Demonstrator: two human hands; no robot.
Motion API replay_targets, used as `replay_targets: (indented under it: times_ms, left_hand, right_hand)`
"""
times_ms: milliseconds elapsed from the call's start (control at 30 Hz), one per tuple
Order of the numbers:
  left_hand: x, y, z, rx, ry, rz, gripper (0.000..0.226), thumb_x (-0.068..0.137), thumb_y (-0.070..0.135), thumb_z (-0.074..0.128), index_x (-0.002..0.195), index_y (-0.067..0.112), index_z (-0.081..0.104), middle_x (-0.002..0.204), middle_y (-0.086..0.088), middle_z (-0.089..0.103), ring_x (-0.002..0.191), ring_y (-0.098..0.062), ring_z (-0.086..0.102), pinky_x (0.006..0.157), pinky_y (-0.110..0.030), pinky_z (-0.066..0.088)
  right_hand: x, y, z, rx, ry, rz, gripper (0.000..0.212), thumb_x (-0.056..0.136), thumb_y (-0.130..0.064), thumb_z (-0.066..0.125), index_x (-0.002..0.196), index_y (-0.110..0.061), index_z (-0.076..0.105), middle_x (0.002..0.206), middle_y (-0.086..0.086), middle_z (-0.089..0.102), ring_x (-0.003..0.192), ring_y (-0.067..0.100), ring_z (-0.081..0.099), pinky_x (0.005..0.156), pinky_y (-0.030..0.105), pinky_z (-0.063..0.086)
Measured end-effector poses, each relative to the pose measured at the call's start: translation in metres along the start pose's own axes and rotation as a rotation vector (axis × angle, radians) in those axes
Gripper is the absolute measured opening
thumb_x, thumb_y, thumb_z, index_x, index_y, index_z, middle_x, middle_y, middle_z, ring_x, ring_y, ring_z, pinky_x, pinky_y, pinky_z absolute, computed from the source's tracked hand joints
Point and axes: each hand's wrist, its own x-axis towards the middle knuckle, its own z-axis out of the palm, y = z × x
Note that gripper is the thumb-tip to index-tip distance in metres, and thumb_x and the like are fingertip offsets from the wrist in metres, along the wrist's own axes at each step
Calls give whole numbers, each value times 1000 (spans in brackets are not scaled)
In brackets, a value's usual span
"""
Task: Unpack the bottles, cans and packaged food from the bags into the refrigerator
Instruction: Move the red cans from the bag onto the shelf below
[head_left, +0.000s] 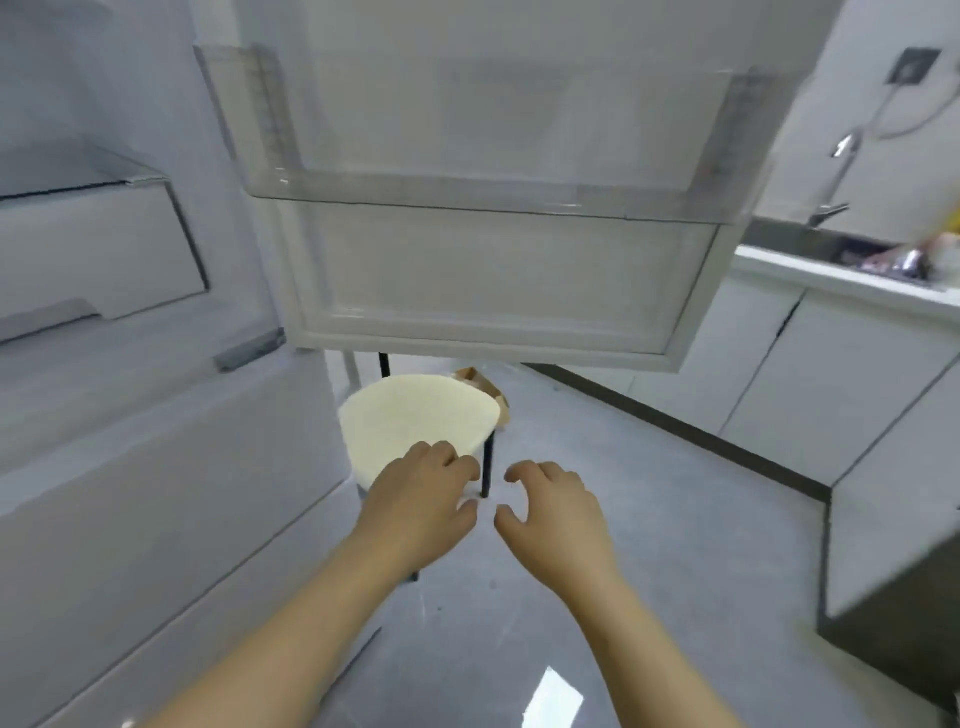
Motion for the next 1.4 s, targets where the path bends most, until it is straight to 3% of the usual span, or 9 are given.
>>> replay_targets:
  times_ms: [167,333,567,633,800,1033,1400]
  left_hand:
    - [28,56,30,-76,-86,288,35,94,36,43,127,26,48,125,5,50,113,-14,44,85,-26,41]
    - [36,114,61,-93,-163,558,34,94,37,43,125,26,49,122,5,50,112,-14,44,77,-23,37]
    - [13,205,90,-151,-272,907,33,95,37,42,125,25,48,124,5,48,113,-15,43,76,-20,32]
    - [1,234,97,-172,-288,990,33,95,38,44,125,25,49,124,4,50,112,-15,45,81,-21,38]
    - [-27,317,106,-202,-307,1152,31,94,41,46,122,26,51,121,5,51,109,-13,47,89,-24,46]
    - [-78,438,116,-236,-302,1354,33,94,39,44,124,26,50,123,7,50,111,-13,45,82,-21,41]
    - [-150,603,127,-278,-349,1609,36,95,37,44,128,24,49,125,5,50,114,-16,45,85,-25,41]
  right_hand:
    - [-43,53,-13,9,84,304,39,91,-33,45,129,-26,45,131,-5,48,119,16,43,94,29,37]
    - [-101,90,-20,11,163,587,39,91,-32,45,130,-25,45,133,-7,48,122,15,42,99,27,33]
    - [-192,118,-29,33,274,937,40,92,-32,45,132,-26,44,135,-9,47,123,13,40,101,27,34]
    - [-218,125,-35,38,311,1016,40,92,-32,45,132,-27,44,135,-10,46,124,13,39,103,27,32]
    - [-285,150,-65,25,409,1175,40,92,-31,44,132,-27,43,135,-9,46,125,13,38,104,29,33]
    - [-386,198,-105,-2,524,1347,36,92,-31,45,128,-27,45,132,-9,47,123,13,39,101,27,33]
    - [-511,262,-155,-28,711,1578,36,92,-32,46,128,-28,46,131,-10,47,122,12,40,101,27,34]
